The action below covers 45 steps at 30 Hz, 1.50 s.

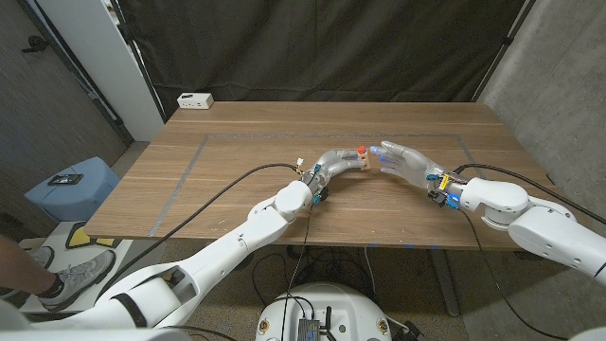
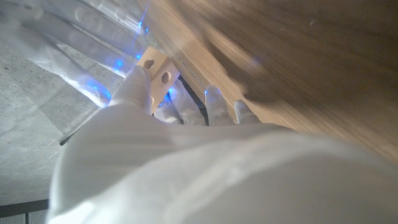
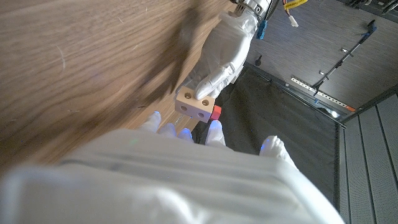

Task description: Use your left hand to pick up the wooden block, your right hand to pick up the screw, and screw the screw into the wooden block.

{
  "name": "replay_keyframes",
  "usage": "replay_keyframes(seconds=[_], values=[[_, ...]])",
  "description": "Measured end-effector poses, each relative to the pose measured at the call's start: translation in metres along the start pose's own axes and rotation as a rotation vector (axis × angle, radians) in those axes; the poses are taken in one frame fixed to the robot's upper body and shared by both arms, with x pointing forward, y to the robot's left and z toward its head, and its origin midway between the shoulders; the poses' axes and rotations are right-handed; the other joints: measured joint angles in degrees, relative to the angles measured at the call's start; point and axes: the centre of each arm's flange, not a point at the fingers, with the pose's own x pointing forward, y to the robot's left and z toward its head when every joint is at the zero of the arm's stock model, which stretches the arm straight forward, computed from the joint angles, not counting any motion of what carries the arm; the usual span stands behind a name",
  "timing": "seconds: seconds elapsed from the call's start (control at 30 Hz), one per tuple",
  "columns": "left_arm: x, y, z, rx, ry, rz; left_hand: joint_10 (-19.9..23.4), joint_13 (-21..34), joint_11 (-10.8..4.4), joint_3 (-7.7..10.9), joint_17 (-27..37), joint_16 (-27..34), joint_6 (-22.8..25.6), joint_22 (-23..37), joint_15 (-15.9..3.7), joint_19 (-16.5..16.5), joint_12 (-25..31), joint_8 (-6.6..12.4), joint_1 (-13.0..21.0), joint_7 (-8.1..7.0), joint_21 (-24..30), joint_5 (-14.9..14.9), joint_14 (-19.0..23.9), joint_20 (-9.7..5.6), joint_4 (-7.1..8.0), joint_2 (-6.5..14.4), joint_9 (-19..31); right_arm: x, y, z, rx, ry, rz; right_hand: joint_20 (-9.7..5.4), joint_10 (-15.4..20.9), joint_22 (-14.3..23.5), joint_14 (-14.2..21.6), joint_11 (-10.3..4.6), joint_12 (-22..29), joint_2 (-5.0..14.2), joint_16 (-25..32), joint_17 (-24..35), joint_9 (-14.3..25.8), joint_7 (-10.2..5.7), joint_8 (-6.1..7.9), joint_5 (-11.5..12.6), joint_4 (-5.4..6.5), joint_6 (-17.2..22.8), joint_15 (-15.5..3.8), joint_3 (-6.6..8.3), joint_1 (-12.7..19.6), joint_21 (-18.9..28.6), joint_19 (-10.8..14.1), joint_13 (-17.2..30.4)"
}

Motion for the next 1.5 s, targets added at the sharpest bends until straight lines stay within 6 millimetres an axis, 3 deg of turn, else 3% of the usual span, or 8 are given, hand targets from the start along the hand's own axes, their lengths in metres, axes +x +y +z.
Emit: replay_keyframes(seconds=[0.83, 1.5], values=[[0.003, 0.003, 0.005, 0.084, 0.005, -0.013, 0.6, 0.1, 0.01, -0.18, 0.0, 0.0, 0.7, 0.0, 0.00, 0.2, 0.6, 0.00, 1.1, 0.13, 0.0, 0.1, 0.0, 0.21, -0.18, 0.0, 0.0, 0.009, -0.014, -0.001, -0.029, 0.009, -0.034, 0.00, 0.0, 0.0, 0.0, 0.00, 0.0, 0.00, 0.0, 0.0, 0.0, 0.43, -0.90, 0.0, -0.24, -2.1, 0.00, 0.24, 0.0, 0.0, 0.0, 0.0], [0.004, 0.006, 0.010, 0.126, 0.001, -0.006, 0.8, 0.4, 0.23, -0.05, 0.0, 0.0, 0.8, 0.0, 0.00, 0.2, 0.6, 0.00, 1.0, 0.23, 0.0, 0.1, 0.0, 0.21, -0.05, 0.0, 0.0, 0.016, -0.021, -0.012, -0.007, 0.012, -0.046, 0.21, 0.0, 0.0, 0.0, 0.00, 0.0, 0.00, 0.0, 0.0, 0.0, -1.03, -1.35, 0.0, -0.24, -6.2, 0.00, 0.24, 0.0, 0.0, -0.2, 0.0]])
